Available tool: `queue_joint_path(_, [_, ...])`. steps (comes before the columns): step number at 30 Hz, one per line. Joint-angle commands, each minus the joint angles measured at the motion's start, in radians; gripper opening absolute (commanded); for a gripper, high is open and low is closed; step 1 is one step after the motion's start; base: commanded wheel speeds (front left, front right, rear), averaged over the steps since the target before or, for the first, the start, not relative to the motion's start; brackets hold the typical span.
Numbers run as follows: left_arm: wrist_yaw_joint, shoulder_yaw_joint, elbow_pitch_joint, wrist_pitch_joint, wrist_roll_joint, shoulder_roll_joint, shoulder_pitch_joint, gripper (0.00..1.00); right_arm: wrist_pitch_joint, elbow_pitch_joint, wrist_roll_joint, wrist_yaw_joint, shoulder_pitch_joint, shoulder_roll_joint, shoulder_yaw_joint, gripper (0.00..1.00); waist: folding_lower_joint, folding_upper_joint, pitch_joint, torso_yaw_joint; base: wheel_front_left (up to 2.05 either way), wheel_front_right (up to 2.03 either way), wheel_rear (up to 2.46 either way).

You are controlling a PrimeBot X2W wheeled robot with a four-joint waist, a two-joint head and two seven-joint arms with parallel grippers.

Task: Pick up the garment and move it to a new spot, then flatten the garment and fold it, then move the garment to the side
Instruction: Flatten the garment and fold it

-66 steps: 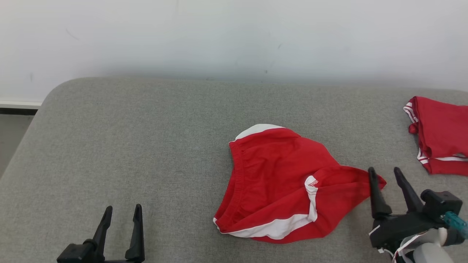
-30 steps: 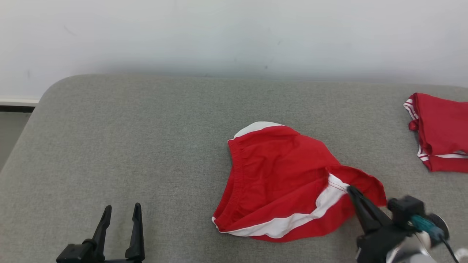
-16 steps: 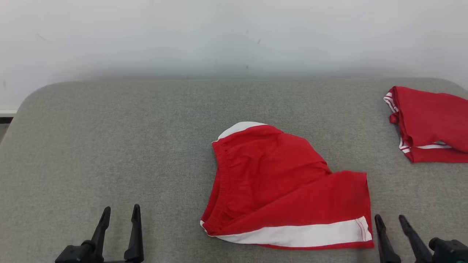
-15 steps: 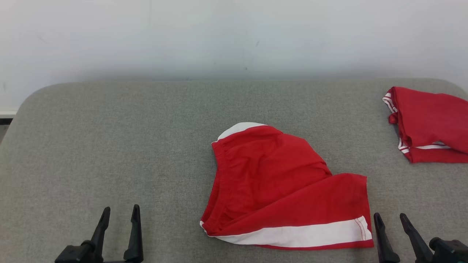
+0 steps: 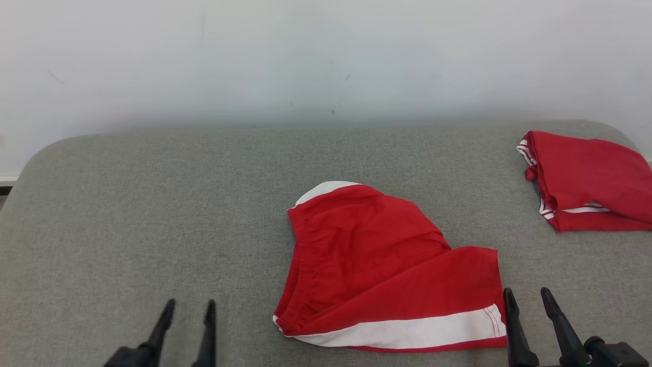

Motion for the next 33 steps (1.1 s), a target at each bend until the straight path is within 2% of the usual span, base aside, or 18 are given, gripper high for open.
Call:
queue_joint_path(1, [-0.007,-0.015,0.005,0.004,0.007,0.007,0.002,1.00,-0.003,0.001,-0.004,-0.003,0.008,0.003,0.003,1.00,0.0000,0.0000,0.000,-0.001,0.00,0.00,0.00])
queue_joint_path(7, [-0.029,-0.164,0.064,0.029,0.029,0.050,-0.063,1.00,-0.007,0.011,-0.009,-0.003,-0.020,0.004,0.032,1.00,0.0000,0.0000,0.013,-0.023,0.00,0.00,0.00])
queue_joint_path(14, [-0.030,-0.308,0.158,0.034,-0.008,0.109,-0.159,1.00,-0.011,0.037,0.004,-0.003,-0.051,0.000,0.067,1.00,0.0000,0.0000,0.046,-0.074,0.00,0.00,0.00])
queue_joint_path(25, [-0.030,-0.437,0.323,0.034,-0.090,0.161,-0.269,1.00,-0.022,0.070,0.010,-0.003,-0.086,0.008,0.070,1.00,0.0000,0.0000,0.098,-0.131,0.00,0.00,0.00])
queue_joint_path(33, [-0.030,-0.524,0.402,0.039,-0.139,0.161,-0.326,1.00,-0.027,0.082,0.007,-0.003,-0.104,0.010,0.076,1.00,0.0000,0.0000,0.112,-0.140,0.00,0.00,0.00])
